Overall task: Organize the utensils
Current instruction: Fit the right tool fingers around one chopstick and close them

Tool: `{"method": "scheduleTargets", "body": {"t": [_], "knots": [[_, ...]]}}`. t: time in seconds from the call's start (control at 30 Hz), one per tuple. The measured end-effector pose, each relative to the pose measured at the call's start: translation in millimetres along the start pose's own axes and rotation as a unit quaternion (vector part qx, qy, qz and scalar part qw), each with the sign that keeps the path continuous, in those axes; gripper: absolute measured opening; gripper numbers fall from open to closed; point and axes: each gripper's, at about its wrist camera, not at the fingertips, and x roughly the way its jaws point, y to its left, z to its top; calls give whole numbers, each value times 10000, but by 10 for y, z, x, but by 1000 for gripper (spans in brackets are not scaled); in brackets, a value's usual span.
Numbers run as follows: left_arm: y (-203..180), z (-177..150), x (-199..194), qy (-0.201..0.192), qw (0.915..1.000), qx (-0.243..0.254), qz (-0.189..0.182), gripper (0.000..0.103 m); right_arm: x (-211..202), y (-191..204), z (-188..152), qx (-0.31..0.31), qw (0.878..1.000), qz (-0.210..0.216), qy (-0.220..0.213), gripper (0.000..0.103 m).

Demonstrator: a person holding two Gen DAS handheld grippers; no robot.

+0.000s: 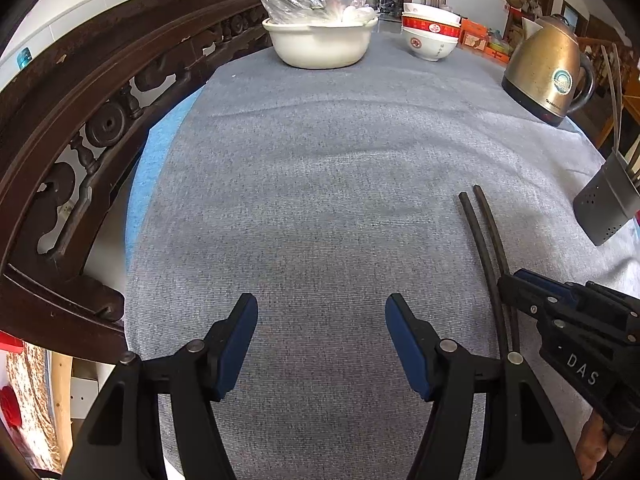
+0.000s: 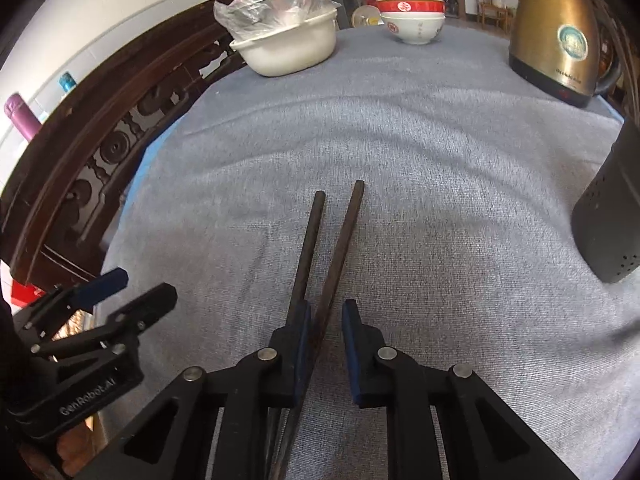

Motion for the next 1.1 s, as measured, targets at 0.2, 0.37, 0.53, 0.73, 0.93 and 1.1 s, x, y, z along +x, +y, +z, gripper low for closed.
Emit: {"method": "scheduleTargets", "body": {"t": [0.2,0.37,0.53,0.73,0.93,1.1], "knots": [[-22,4,-14,13,10000,17,-22,67,-63,20,-59,-422,9985,-349,-54,18],[-103,3,-14,62,9999,86,-80,67,-132,-68,-124,-746,9951,-631,-160,18],[-194,16,-13,116,9997,152,-139,67,-219,-255,-205,-872,9920,-868,-288,18],[-303,95,-2,252,9988,207,-368,67,-310,-556,-202,-413,9973,-586,-181,19],[-469,242,32,347,9973,325,-560,67,-317,-759,-18,472,9988,-29,-135,20],[-517,309,75,493,9960,240,-708,67,-151,-705,151,391,9992,-55,5,20]]}}
